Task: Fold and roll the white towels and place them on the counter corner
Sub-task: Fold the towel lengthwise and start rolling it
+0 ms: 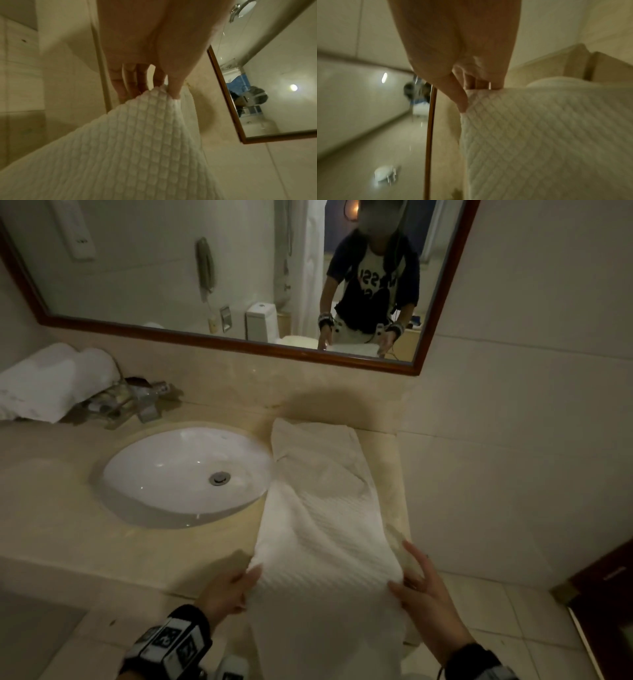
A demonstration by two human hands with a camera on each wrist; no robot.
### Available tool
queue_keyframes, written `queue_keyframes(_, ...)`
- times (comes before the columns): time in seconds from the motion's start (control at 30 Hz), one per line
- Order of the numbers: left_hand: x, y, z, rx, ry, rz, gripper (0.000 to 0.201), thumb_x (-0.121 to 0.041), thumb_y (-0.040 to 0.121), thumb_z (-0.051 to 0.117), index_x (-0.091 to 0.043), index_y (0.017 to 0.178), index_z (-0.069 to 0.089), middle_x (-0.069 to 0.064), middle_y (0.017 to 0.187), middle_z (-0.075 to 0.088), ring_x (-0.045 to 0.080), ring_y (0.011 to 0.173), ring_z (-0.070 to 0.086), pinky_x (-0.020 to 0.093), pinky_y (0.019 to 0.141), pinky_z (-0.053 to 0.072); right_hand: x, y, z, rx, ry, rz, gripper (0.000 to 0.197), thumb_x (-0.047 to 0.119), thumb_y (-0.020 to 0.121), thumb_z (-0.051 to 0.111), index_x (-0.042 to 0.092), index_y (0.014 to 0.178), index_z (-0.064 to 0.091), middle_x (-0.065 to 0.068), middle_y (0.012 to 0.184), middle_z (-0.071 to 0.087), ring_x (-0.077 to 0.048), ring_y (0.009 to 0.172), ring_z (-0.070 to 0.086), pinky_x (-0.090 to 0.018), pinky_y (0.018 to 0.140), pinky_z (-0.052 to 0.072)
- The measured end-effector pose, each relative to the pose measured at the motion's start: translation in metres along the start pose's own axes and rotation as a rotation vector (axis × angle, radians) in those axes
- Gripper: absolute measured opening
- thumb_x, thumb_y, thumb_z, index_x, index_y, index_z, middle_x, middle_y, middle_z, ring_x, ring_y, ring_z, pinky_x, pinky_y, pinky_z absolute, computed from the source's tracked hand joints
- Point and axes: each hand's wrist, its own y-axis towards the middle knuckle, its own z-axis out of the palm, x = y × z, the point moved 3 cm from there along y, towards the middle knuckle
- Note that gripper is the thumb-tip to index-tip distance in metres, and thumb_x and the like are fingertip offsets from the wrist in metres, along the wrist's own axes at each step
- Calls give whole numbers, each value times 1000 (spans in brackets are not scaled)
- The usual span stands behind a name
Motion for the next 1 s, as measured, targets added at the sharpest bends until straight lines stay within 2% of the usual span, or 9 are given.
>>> queue_keyframes(0.1,4,-6,2,192,387,4,25,-44,88,57,-19,84,60,-6,68,62,9,64,56,16,54,39,-19,-7,-9,-74,-185,122,101,10,38,80,14,132,44,-19,110,61,-31,94,60,-38,68,51)
queue_keyframes(0.17,6,-9,6,287,689,53,38,-47,89,54,-15,106,64,0,93,73,13,89,67,14,65,43,-20,-7,-7,-88,-377,191,92,0,49,77,5,132,39,-15,96,58,-27,79,57,-36,63,51)
queue_keyframes(0.27,-1,-1,0,149,851,32,55,-49,89,53,-5,123,55,13,125,60,27,116,57,25,91,44,2,6,4,-112,-622,99,73,3,73,74,10,135,36,-6,87,55,-22,78,55,-31,67,49)
queue_keyframes(0.33,-17,10,-3,46,753,59,46,-39,89,56,-9,123,48,12,124,58,28,112,58,31,94,47,20,16,14,-104,-807,3,64,12,81,68,14,136,35,-6,105,56,-21,96,55,-20,75,45)
queue_keyframes(0.47,-60,42,3,-15,767,177,40,-33,91,53,-15,126,44,9,124,57,23,113,54,27,95,43,48,47,30,-53,-1110,-46,45,30,91,56,17,133,43,-5,132,49,-16,122,48,-19,95,37)
queue_keyframes(0.57,-105,79,2,-34,765,210,39,-31,92,53,-15,127,45,8,125,57,21,115,53,24,95,41,68,95,28,-59,-1078,-10,31,34,95,50,15,119,55,-4,119,57,-16,111,54,-20,90,40)
queue_keyframes(0.67,-153,129,-5,-101,695,226,35,-23,92,51,-12,125,47,12,126,58,25,115,54,25,94,41,97,158,21,-110,-1023,-56,22,31,96,48,21,77,54,-1,86,58,-15,78,54,-25,75,44)
queue_keyframes(0.83,-193,195,-22,-200,622,202,30,-18,95,44,-14,125,49,14,121,60,30,111,55,27,91,42,136,251,29,-80,-829,-56,25,24,93,54,14,116,58,-5,90,64,-21,80,61,-29,75,49)
queue_keyframes(1.0,-186,244,-34,-175,411,200,33,-3,92,45,-21,119,49,20,109,63,34,97,59,35,90,46,154,314,61,27,-693,89,17,19,93,56,19,107,48,-5,79,60,-17,58,55,-25,56,48)
